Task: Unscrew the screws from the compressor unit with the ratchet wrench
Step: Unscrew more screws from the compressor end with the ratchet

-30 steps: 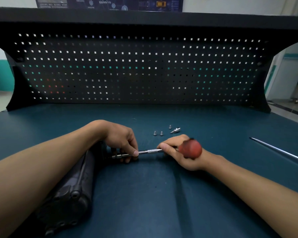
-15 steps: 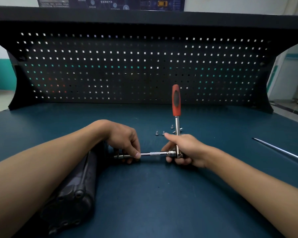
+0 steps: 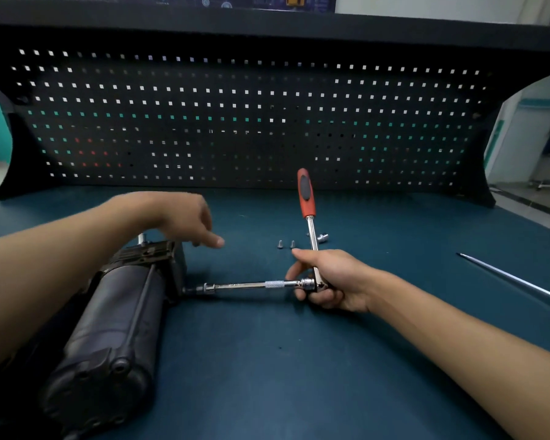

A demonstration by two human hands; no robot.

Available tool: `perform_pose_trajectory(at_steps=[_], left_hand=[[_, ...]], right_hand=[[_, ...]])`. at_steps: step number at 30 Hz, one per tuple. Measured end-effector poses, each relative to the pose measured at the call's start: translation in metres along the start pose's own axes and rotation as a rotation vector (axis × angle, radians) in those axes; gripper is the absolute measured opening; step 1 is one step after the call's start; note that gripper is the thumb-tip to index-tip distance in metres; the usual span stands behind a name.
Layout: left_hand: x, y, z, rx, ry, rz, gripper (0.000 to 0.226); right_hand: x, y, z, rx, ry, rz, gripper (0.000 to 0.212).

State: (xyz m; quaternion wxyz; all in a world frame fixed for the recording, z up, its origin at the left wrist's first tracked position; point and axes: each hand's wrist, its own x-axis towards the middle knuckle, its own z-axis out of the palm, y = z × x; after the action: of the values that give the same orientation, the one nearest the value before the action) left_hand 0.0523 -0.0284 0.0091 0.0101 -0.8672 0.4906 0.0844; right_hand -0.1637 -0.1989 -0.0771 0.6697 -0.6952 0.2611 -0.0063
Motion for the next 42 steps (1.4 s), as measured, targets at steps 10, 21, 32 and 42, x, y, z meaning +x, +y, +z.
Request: perform_pose_trajectory(at_steps=[10,21,32,42], left_hand=[[-0.015,-0.009,0.041,-0.343,0.242,-0.289,0.051],[-0.012,0.017,0.039,-0.338,0.281,-0.212,0.01],[-0.014,0.023,0.035,-0.497,0.262,-0.126,0.031],[-0.018,0.034,0.029,0.133,0.13,-0.095,0.025]], right_hand=[[0.006,0.007,0.003,-0.108,0.117,-0.165,0.042],[0.006,0.021,-0.01,-0.274,0.262,-0.479,0.04],[0.002,0.028,-0.031,-0.59,0.21,-0.626,0.028],[-0.003,0.024,-0.032,-0.891,0.24,-0.689,0.014]])
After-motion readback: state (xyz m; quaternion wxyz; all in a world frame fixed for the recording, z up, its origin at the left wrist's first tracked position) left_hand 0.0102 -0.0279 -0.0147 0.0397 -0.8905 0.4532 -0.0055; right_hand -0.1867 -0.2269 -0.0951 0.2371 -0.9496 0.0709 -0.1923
